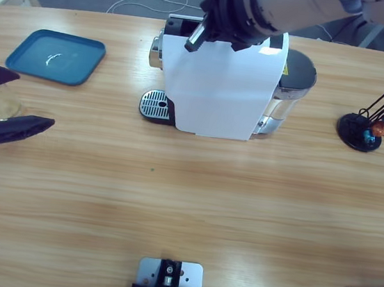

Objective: Pour coffee

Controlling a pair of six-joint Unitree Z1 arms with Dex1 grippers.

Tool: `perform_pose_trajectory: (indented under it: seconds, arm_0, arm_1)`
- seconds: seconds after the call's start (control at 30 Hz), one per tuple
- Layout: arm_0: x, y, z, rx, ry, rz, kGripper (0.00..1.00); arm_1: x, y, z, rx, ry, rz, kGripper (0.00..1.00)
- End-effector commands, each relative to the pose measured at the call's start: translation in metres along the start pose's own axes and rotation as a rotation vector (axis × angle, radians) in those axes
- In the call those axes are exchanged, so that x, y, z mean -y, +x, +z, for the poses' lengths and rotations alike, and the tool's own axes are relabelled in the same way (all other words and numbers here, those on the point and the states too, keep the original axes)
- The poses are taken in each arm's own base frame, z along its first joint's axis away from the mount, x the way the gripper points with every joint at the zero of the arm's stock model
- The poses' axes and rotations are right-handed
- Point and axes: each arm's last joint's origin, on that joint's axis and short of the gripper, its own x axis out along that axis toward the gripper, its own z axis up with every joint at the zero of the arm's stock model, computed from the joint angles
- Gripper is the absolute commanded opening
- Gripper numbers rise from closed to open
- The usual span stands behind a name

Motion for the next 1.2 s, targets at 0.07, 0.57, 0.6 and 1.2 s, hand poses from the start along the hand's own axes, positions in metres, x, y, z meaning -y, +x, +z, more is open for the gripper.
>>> perform_pose_trajectory:
  seconds: [0.07, 0.57, 0.6, 1.2]
  arm_0:
    - [0.003, 0.008, -0.009, -0.038, 0.004, 0.003, 0.991]
    - [0.000, -0.003, 0.001, 0.023, -0.009, -0.001, 0.991]
    - [0.000, -0.003, 0.002, 0.028, -0.010, -0.001, 0.991]
    - [0.000, -0.006, 0.000, 0.025, -0.018, -0.007, 0.992]
  arm_1:
    - [-0.003, -0.046, 0.004, 0.116, 0.039, 0.075, 0.000]
    - [0.002, -0.139, -0.081, 0.119, 0.831, -0.133, 0.000]
    - [0.012, -0.130, -0.080, 0.135, 0.879, -0.165, 0.000]
    - [0.037, -0.038, -0.017, 0.409, 1.248, 0.059, 0.000]
